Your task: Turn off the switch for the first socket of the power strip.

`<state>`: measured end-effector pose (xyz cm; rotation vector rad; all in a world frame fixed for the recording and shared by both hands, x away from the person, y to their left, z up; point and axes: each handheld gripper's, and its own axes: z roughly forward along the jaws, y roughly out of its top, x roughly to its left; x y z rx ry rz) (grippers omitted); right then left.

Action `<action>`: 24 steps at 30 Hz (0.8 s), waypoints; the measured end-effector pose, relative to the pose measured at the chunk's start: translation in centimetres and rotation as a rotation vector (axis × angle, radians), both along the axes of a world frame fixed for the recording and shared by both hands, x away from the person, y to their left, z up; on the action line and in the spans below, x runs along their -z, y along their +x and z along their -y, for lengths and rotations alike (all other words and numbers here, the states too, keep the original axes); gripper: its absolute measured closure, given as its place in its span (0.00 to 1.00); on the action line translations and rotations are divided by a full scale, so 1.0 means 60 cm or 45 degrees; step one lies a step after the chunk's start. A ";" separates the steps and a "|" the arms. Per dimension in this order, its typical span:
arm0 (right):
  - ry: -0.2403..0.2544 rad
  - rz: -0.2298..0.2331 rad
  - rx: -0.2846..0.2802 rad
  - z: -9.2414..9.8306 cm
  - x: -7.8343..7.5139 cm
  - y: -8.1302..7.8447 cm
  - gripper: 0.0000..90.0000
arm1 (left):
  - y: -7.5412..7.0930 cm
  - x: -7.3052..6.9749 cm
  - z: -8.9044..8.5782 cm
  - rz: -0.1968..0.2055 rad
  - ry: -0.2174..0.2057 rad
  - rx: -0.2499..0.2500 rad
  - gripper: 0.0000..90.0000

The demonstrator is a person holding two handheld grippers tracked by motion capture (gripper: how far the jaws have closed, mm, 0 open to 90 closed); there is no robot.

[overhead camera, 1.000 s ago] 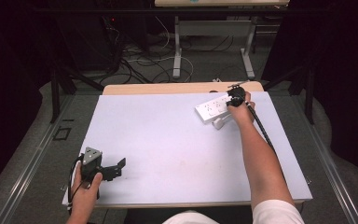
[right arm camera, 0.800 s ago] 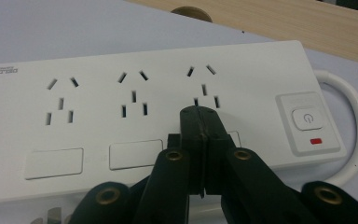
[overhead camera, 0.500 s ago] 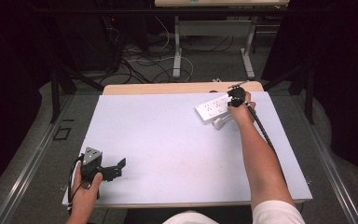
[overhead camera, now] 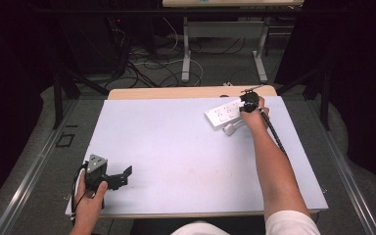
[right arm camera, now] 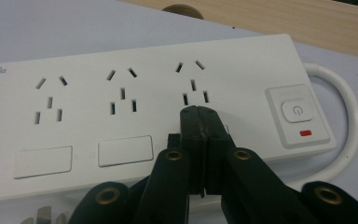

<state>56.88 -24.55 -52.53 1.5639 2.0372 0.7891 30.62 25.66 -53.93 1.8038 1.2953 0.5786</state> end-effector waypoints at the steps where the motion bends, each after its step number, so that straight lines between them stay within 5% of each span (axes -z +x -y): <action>1: 0.000 0.000 0.000 0.000 0.000 0.000 1.00 | 0.000 0.000 0.000 0.000 0.000 0.000 0.00; 24: 0.003 0.001 -0.018 -0.002 0.000 -0.001 1.00 | 0.001 0.001 0.002 0.004 -0.007 -0.009 0.00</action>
